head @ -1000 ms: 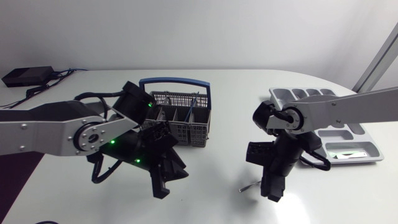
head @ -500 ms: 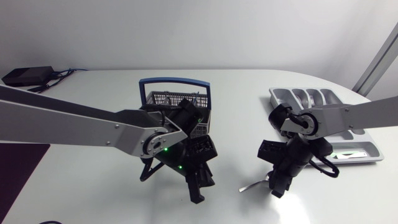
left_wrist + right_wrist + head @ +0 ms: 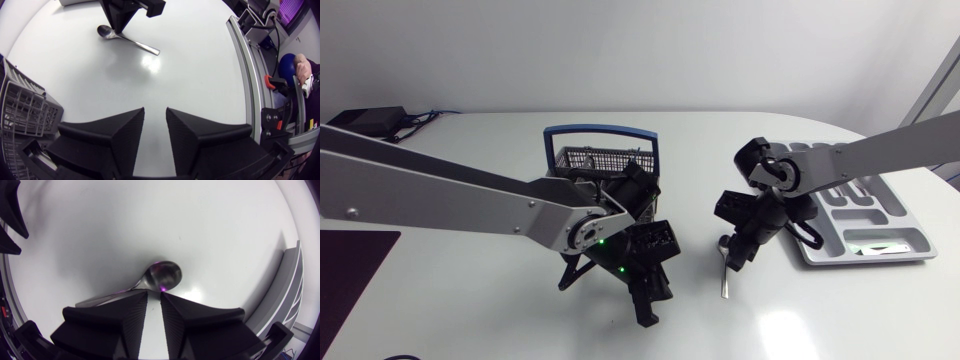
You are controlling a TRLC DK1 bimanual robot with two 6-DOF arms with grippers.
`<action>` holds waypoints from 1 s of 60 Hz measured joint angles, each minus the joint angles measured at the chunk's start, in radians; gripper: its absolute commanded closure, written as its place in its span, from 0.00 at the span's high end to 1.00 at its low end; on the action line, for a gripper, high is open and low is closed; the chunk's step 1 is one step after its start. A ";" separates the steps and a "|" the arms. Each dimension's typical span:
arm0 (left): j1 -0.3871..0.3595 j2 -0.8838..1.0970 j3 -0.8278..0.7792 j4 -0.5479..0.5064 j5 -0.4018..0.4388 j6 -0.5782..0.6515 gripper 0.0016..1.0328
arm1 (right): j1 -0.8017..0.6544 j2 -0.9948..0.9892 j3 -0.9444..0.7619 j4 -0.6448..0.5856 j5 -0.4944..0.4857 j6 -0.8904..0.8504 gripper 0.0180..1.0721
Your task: Unload the cutlery basket into the drawer organizer.
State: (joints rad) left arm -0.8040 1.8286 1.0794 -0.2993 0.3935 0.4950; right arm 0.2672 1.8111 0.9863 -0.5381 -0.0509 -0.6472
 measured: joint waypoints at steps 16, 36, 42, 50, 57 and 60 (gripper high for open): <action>0.050 -0.109 -0.084 0.002 -0.003 0.000 0.33 | 0.067 0.002 0.023 -0.079 0.047 0.210 0.25; 0.095 -0.222 -0.160 0.002 -0.002 0.000 0.33 | 0.075 -0.012 0.074 -0.193 -0.080 0.444 0.96; 0.097 -0.244 -0.177 0.003 -0.002 0.000 0.33 | 0.085 -0.012 0.074 -0.193 -0.088 0.469 0.96; 0.103 -0.257 -0.196 0.003 -0.002 0.000 0.33 | 0.082 -0.006 0.076 -0.192 -0.099 0.484 0.96; 0.103 -0.258 -0.202 0.003 -0.002 0.000 0.33 | 0.072 0.013 0.093 -0.191 -0.087 0.491 0.96; 0.103 -0.260 -0.202 0.003 -0.002 0.000 0.33 | 0.066 0.018 0.097 -0.185 -0.076 0.492 0.96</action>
State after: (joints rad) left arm -0.7013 1.5684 0.8776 -0.2962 0.3912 0.4953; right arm 0.3336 1.8290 1.0836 -0.7231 -0.1265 -0.1555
